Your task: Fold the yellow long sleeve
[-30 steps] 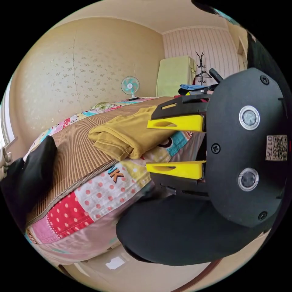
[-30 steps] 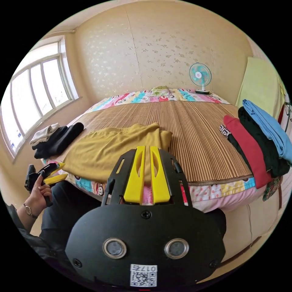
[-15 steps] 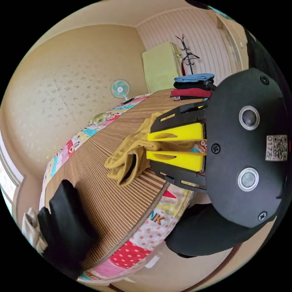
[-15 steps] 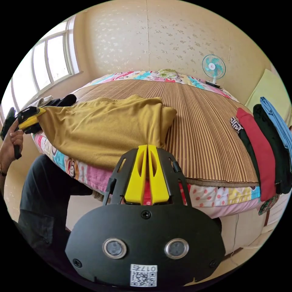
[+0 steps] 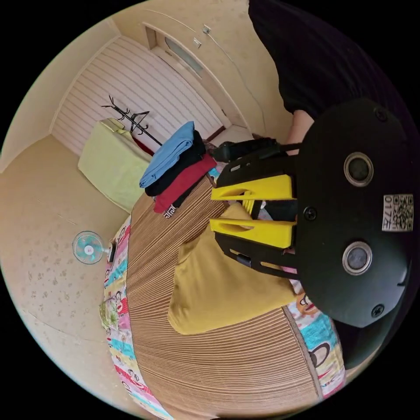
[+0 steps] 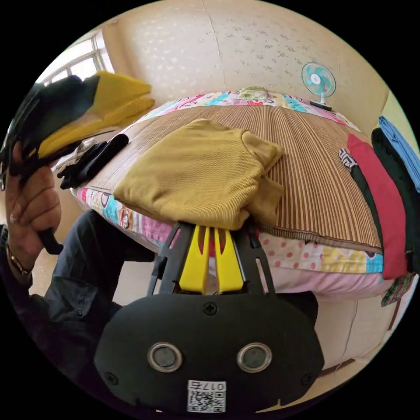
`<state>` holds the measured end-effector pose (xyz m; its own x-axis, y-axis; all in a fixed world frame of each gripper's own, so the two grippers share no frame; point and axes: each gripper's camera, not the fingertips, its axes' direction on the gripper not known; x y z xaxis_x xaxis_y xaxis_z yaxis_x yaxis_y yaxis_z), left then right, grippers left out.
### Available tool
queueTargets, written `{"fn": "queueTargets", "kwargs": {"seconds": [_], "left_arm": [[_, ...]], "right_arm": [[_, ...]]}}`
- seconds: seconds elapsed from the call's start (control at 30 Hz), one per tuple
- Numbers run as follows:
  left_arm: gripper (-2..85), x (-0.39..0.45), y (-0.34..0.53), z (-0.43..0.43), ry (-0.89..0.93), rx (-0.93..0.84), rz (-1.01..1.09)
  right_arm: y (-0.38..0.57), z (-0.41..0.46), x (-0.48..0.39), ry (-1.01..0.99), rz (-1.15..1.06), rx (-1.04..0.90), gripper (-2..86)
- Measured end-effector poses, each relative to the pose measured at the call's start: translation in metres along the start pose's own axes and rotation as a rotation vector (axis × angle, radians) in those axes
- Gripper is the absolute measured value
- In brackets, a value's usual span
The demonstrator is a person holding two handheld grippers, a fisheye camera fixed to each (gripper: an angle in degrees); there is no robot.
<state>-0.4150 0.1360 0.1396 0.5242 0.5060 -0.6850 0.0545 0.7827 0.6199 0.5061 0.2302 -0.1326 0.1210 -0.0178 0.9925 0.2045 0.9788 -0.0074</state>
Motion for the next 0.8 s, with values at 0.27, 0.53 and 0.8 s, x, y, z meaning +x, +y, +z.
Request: {"fn": "queueTargets", "kwargs": {"seconds": [0.27,0.53,0.8], "left_arm": [[16.8,-0.142,0.064,0.000,-0.121,-0.095,-0.542],[6.5,-0.148,0.085,0.046,0.201,-0.235,-0.597],[5.4,-0.063,0.109,0.023,0.425,-0.374,-0.343]], "right_arm": [[0.026,-0.069,0.123,-0.580,0.397,-0.016,13.3],[0.000,-0.091,0.177,-0.786,0.557,-0.029,19.3],[-0.007,-0.077,0.207,-1.283,0.773,0.033,19.7]]}}
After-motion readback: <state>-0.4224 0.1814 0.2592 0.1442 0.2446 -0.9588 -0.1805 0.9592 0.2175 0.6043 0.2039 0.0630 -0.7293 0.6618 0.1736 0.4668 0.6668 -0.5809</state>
